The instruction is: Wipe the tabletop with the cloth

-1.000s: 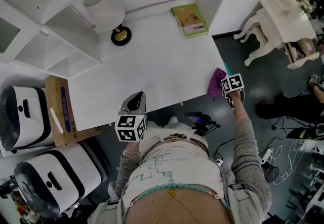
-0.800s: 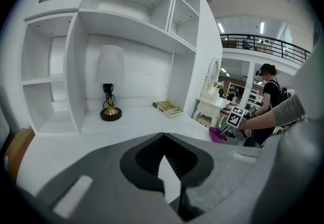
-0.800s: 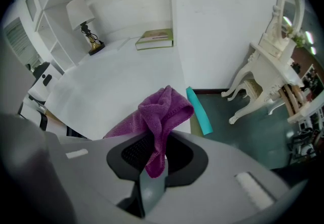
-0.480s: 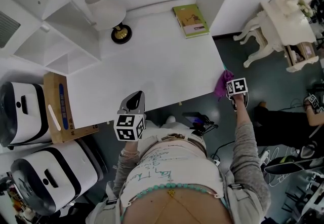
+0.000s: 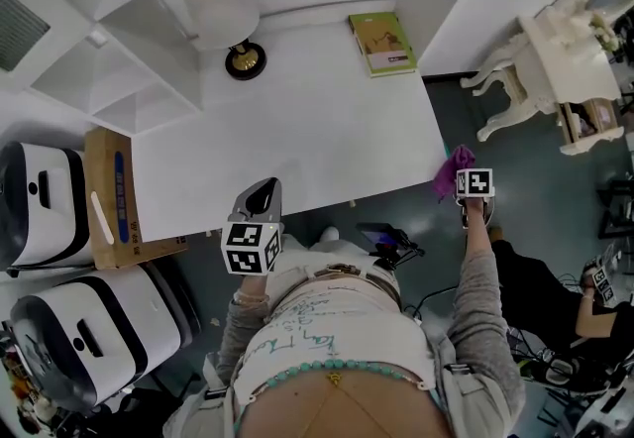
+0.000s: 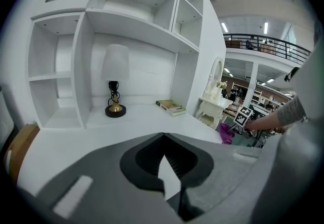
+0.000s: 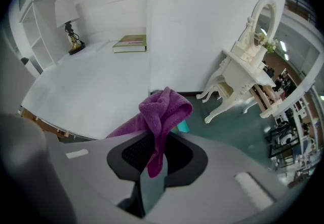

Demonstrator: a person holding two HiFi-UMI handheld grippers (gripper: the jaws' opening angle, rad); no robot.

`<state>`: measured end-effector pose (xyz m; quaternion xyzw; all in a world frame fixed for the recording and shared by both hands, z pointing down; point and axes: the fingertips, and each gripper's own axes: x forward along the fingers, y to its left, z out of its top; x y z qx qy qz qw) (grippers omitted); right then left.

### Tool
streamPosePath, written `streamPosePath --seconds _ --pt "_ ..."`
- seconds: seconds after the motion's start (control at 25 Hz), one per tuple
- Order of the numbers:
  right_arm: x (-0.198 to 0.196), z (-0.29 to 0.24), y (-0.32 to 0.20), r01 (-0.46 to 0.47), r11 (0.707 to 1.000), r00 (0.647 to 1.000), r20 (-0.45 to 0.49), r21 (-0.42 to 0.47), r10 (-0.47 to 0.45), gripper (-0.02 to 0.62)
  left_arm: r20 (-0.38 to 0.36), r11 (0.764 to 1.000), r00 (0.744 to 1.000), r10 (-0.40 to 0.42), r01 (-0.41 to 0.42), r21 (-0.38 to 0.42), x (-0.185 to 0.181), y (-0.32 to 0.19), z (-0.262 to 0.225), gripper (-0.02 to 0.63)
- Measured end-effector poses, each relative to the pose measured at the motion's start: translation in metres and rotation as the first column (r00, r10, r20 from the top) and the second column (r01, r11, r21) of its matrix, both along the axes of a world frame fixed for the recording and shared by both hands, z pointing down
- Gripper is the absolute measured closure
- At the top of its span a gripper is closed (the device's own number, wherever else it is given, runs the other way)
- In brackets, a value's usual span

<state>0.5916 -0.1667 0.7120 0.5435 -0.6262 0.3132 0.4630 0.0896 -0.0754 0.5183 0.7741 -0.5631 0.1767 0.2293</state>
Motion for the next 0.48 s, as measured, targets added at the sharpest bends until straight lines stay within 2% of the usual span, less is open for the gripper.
streamPosePath --seconds 0.2,0.48 --pt "0.000 -0.017 0.001 -0.039 0.997 0.999 0.028 0.072 0.037 0.516 0.001 1.000 1.000 -0.011 0.011 0.018 -0.008 0.000 -0.003 0.604" --pt "-0.025 -0.038 -0.004 -0.001 0.991 0.999 0.036 0.132 -0.004 0.517 -0.010 0.999 1.000 -0.021 0.021 0.026 -0.018 0.003 -0.001 0.604"
